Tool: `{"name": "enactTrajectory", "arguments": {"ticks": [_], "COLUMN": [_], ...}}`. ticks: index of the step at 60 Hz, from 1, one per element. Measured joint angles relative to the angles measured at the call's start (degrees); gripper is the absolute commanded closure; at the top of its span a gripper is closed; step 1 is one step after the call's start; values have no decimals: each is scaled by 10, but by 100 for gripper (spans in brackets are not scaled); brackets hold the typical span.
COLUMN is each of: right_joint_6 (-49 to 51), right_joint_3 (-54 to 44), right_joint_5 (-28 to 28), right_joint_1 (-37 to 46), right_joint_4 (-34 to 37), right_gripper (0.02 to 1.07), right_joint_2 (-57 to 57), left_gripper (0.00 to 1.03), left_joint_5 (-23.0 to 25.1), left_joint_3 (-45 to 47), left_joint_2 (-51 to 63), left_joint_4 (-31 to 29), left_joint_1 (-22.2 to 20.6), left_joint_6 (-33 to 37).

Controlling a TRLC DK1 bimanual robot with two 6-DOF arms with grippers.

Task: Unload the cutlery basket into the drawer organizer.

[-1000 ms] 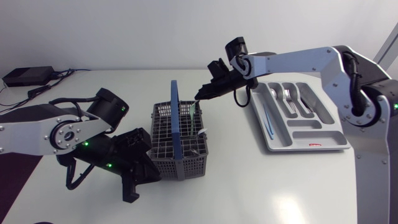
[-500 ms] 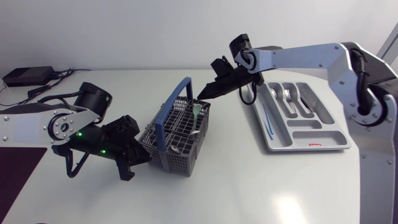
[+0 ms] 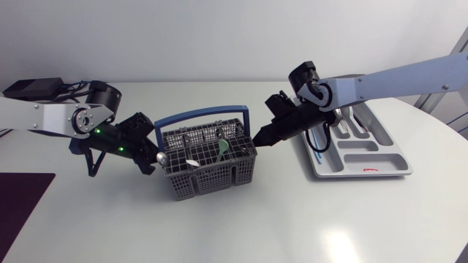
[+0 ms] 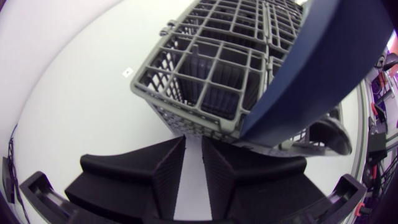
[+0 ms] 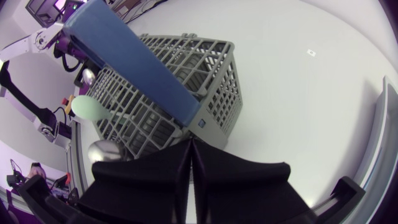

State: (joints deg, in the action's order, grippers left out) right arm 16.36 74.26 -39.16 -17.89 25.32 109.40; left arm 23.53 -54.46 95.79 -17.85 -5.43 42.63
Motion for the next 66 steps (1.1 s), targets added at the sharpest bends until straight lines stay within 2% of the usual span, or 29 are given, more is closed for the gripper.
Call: {"name": "enactTrajectory", "arguments": {"ticks": [10, 23, 30, 37, 43, 50, 58, 66], "right_joint_6": [0, -5, -5, -5, -5, -5, -4, -5], "right_joint_3": [-50, -90, -120, -146, -172, -202, -229, -256], "right_joint_5": [16, 31, 31, 32, 32, 32, 35, 56], "right_joint_1": [-2, 5, 19, 25, 22, 8, -16, -50], "right_joint_4": [-20, -59, -63, -63, -63, -63, -64, -95], "right_gripper": [101, 100, 100, 100, 100, 100, 100, 100], "right_joint_2": [-38, -88, -151, -209, -238, -254, -256, -253], "left_gripper": [81, 80, 80, 80, 80, 81, 81, 81], "left_joint_5": [3, 26, 53, 90, 97, 101, 83, 59], "left_joint_3": [-43, -45, -4, 31, 66, 112, 156, 184], "left_joint_2": [22, 13, -61, -177, -268, -337, -343, -301], "left_joint_4": [31, 49, 46, -13, -54, -82, -82, -40], "left_joint_1": [5, 30, 71, 91, 72, 23, -28, -54], "left_joint_6": [-6, -21, -23, -21, -20, -18, -16, -14]}}
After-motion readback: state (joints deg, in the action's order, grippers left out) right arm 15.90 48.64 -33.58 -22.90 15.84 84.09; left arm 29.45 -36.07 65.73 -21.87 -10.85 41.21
